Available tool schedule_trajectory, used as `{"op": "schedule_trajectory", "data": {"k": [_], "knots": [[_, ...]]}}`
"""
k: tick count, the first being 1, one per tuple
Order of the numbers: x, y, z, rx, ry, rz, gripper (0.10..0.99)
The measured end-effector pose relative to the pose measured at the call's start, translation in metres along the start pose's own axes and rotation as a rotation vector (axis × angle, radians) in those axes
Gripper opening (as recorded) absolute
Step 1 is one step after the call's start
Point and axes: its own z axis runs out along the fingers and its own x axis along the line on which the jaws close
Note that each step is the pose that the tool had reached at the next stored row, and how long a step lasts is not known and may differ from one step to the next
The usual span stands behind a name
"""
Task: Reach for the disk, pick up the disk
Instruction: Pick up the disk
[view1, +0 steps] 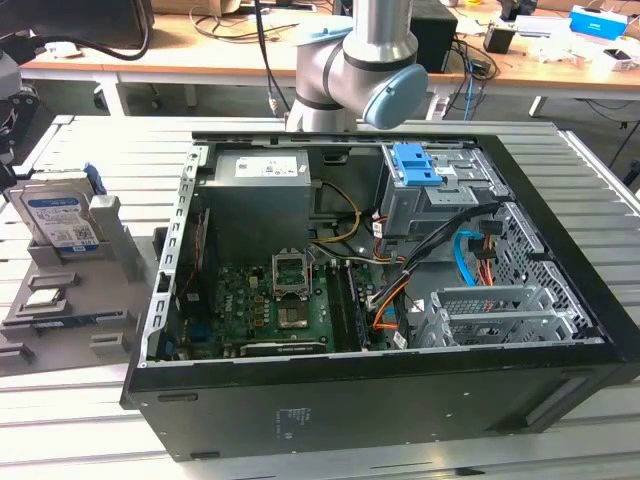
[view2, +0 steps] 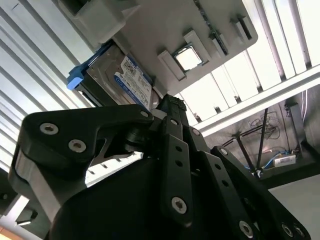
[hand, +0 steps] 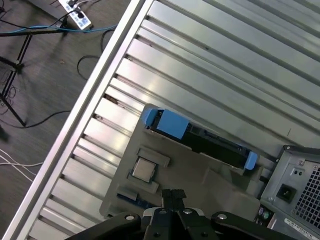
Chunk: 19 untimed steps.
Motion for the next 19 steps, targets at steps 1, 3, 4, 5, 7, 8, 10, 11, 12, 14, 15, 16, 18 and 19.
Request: {"op": "schedule_trajectory", "data": {"k": [1,3,4,5,7,8,10,11,12,14,15,16,18,19], "knots": [[0.0000,0.0000,0.0000,0.000,0.0005,-0.012,0.106],[0.0000,0.0000,0.0000,0.000,0.0017,-0.044,0.106],[0.0000,0.0000,0.0000,0.000,0.0021,-0.054,0.106],[0.0000,0.0000,0.0000,0.000,0.0029,-0.076,0.106],[0.0000,0.0000,0.0000,0.000,0.0038,-0.099,0.106],[0.0000,0.0000,0.0000,0.000,0.0042,-0.112,0.106],[0.0000,0.0000,0.0000,0.000,0.0051,-0.134,0.106],[0.0000,0.0000,0.0000,0.000,0.0054,-0.143,0.106],[0.0000,0.0000,0.0000,0.000,0.0063,-0.163,0.106],[0.0000,0.0000,0.0000,0.000,0.0076,-0.197,0.106],[0.0000,0.0000,0.0000,0.000,0.0080,-0.209,0.106],[0.0000,0.0000,0.0000,0.000,0.0083,-0.218,0.106],[0.0000,0.0000,0.0000,0.000,0.0090,-0.235,0.106],[0.0000,0.0000,0.0000,0.000,0.0095,-0.247,0.106]]}}
